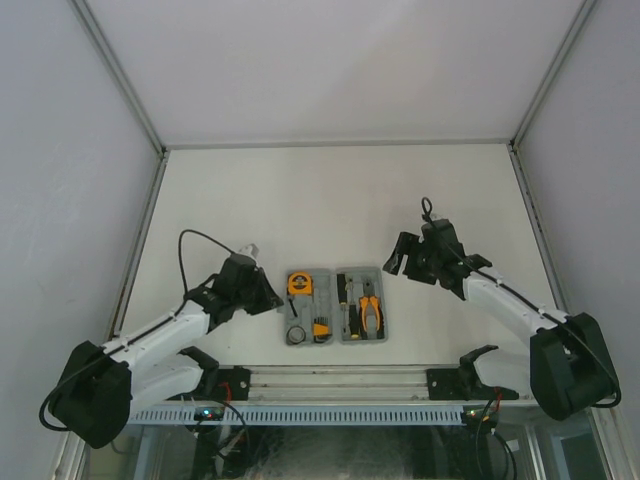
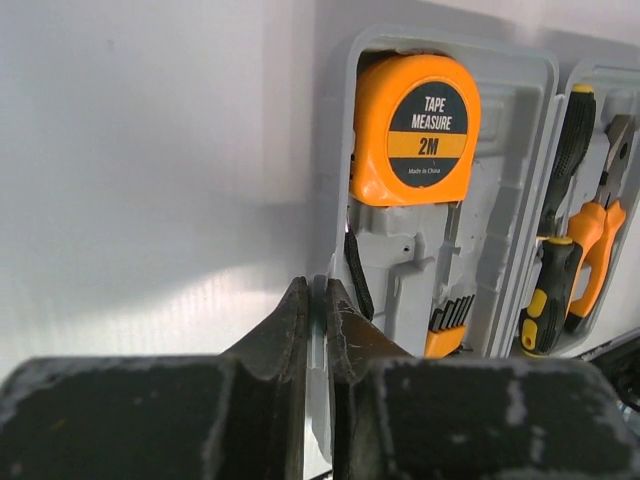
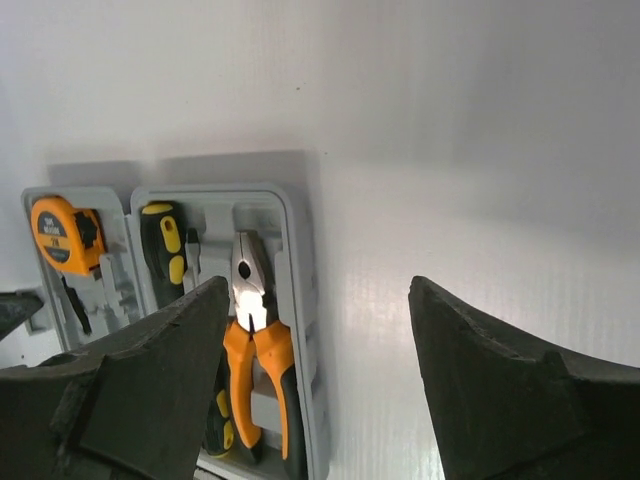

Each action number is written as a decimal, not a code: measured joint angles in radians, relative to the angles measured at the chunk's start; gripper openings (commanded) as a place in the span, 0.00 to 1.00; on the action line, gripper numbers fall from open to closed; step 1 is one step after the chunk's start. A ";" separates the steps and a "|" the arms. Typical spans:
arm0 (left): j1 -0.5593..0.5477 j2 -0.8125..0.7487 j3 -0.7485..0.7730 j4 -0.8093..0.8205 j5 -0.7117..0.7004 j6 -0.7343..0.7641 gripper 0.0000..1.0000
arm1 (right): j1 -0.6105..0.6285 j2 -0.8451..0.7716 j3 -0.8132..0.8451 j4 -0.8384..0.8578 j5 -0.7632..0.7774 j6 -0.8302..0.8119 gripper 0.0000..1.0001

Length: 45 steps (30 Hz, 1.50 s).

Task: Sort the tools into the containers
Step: Close the storage box at the center of the board.

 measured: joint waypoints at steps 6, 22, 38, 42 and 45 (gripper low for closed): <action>0.095 0.004 0.006 -0.008 0.014 0.033 0.01 | -0.051 -0.002 -0.012 0.017 -0.102 0.000 0.65; 0.151 0.040 0.031 -0.006 0.041 0.092 0.02 | -0.039 0.130 -0.053 0.080 -0.209 0.015 0.10; 0.151 0.052 0.044 -0.011 0.056 0.161 0.00 | 0.011 0.176 -0.081 0.167 -0.216 0.023 0.00; 0.151 0.052 0.044 -0.010 0.058 0.166 0.00 | 0.038 0.216 -0.081 0.180 -0.224 0.035 0.00; 0.151 0.052 0.044 -0.010 0.060 0.167 0.00 | 0.052 0.235 -0.081 0.200 -0.242 0.050 0.00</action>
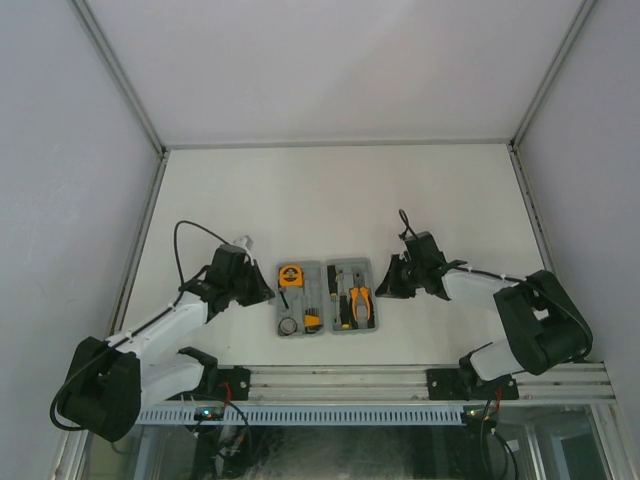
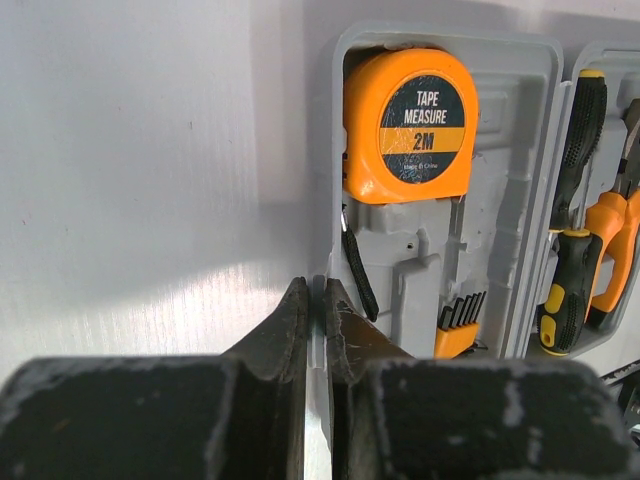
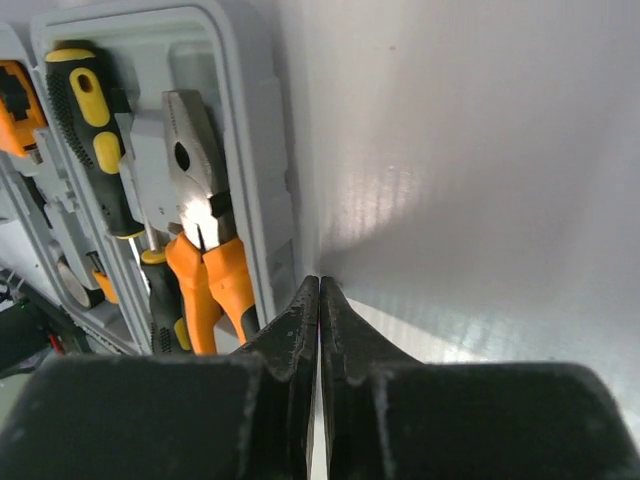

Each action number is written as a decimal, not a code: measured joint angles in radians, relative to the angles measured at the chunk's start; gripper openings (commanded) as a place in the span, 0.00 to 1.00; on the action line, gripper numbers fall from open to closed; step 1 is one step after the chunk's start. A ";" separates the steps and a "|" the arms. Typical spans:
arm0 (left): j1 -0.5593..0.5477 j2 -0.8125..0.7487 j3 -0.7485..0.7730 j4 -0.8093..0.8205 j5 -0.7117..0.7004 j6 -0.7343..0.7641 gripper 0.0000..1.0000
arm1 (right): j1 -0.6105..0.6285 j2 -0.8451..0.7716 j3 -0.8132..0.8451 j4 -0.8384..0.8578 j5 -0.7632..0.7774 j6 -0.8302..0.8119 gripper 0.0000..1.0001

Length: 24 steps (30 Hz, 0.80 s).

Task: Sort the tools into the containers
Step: Close the storage box at the center of the board.

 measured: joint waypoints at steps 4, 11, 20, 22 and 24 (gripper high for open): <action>-0.001 0.000 0.000 0.000 0.000 0.002 0.00 | 0.014 0.021 0.000 0.044 -0.029 0.016 0.00; -0.023 -0.001 0.023 -0.023 -0.014 0.018 0.00 | 0.011 0.026 -0.013 0.087 -0.064 0.019 0.00; -0.061 0.016 0.074 -0.037 -0.053 0.024 0.00 | 0.012 -0.127 -0.024 0.091 -0.087 0.011 0.00; -0.063 0.023 0.078 -0.035 -0.053 0.024 0.00 | 0.014 -0.164 -0.024 0.098 -0.099 0.010 0.00; -0.065 0.027 0.079 -0.034 -0.053 0.024 0.00 | 0.017 -0.185 -0.024 0.106 -0.109 0.010 0.00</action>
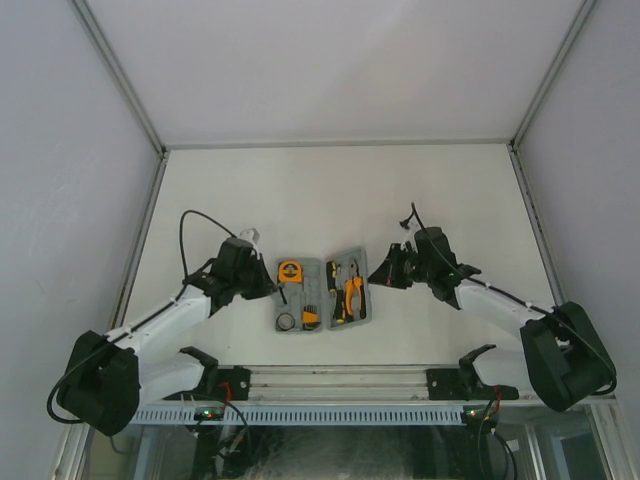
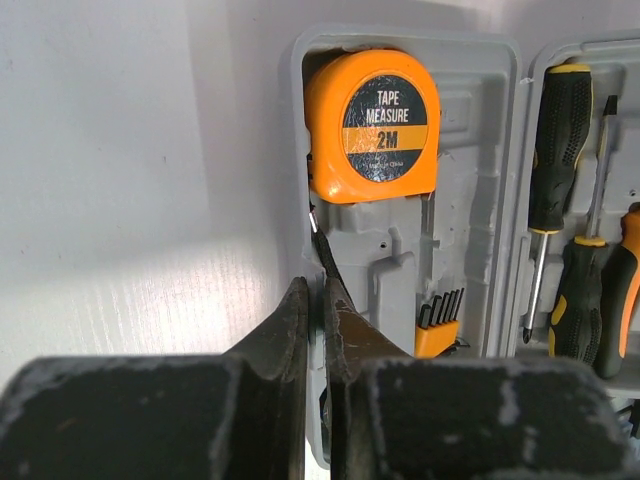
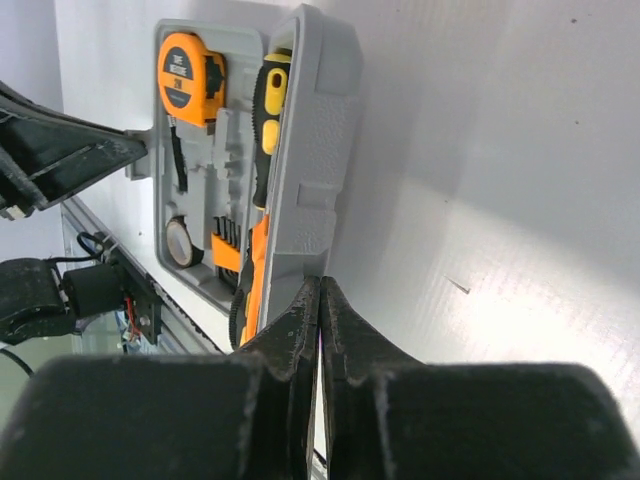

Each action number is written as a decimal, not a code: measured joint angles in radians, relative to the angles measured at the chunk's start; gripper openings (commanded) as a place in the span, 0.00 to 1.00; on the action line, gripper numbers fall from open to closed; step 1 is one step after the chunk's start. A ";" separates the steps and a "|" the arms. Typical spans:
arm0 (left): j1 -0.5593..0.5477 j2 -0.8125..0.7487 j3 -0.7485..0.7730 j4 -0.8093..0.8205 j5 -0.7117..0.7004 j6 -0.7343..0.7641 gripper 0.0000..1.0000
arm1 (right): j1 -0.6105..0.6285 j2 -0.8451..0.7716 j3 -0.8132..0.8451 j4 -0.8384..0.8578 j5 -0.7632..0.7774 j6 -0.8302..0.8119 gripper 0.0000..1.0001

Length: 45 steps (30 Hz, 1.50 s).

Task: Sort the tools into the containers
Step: Close the storage box at the center of the board.

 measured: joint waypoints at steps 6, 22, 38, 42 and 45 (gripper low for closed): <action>-0.005 0.005 0.000 -0.002 -0.008 0.000 0.00 | 0.013 -0.002 0.000 0.035 -0.004 0.009 0.00; -0.028 -0.026 0.107 -0.060 -0.029 -0.004 0.00 | 0.066 0.032 0.008 0.154 0.045 0.073 0.00; -0.082 -0.025 0.159 0.050 0.066 -0.044 0.00 | 0.161 0.076 0.072 0.159 0.025 0.089 0.00; -0.091 -0.019 0.159 0.069 0.079 -0.054 0.00 | 0.182 0.115 0.118 0.156 0.022 0.090 0.00; -0.097 -0.014 0.159 0.081 0.084 -0.059 0.00 | 0.198 0.155 0.165 0.155 0.017 0.089 0.00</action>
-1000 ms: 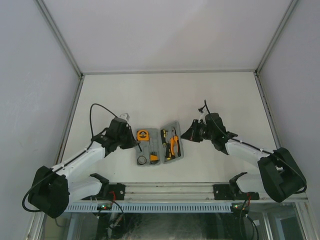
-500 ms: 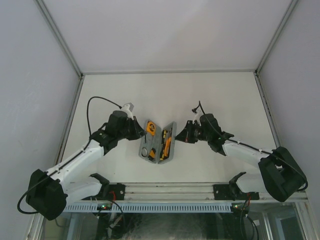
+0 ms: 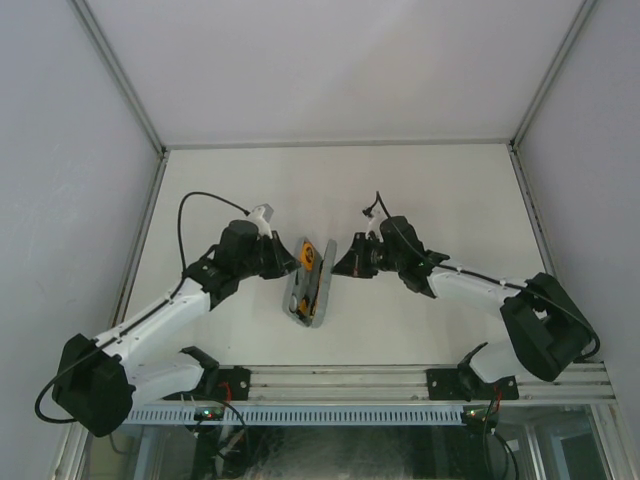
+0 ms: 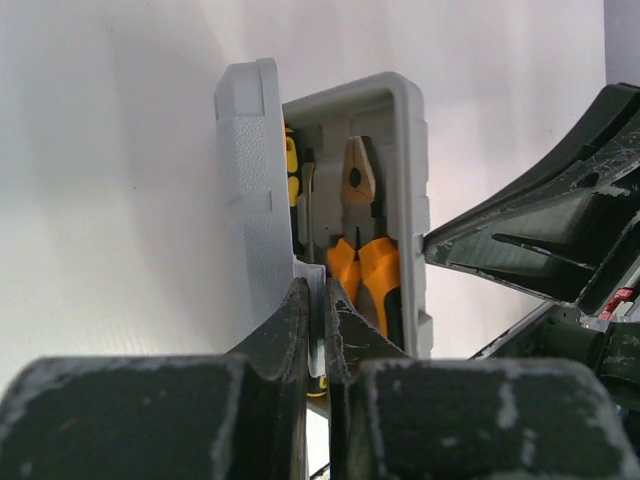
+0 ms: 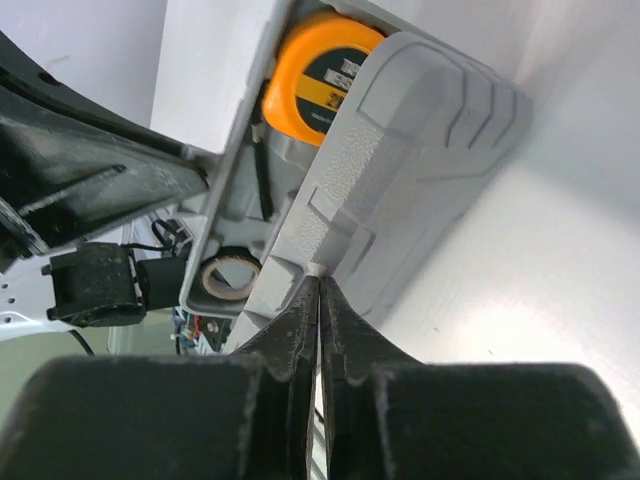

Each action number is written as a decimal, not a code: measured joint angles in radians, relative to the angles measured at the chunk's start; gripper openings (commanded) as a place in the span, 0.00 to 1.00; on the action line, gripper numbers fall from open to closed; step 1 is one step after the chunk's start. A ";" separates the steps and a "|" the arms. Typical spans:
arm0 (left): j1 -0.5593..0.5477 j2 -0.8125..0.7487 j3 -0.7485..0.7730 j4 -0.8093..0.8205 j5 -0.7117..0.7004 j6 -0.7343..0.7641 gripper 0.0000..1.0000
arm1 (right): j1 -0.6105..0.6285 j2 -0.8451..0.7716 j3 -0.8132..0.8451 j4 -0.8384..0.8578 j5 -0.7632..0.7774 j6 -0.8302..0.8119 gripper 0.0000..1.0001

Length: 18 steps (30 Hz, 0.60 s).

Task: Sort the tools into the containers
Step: Close the storage box at the center of the board.

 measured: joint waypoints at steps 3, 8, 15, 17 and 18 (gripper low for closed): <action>-0.003 0.005 0.000 0.008 0.003 -0.003 0.00 | 0.017 0.044 0.049 0.001 -0.003 0.000 0.00; -0.008 0.012 0.000 0.023 0.012 -0.003 0.00 | 0.045 0.120 0.127 0.007 -0.010 0.000 0.00; -0.009 0.026 0.000 0.026 -0.002 -0.001 0.00 | 0.075 0.213 0.210 0.015 -0.016 0.001 0.00; -0.009 0.037 -0.003 0.014 -0.018 0.001 0.00 | 0.078 0.234 0.227 0.014 -0.017 0.000 0.00; -0.009 0.045 -0.006 0.001 -0.023 -0.002 0.00 | 0.080 0.250 0.238 0.012 -0.018 0.001 0.00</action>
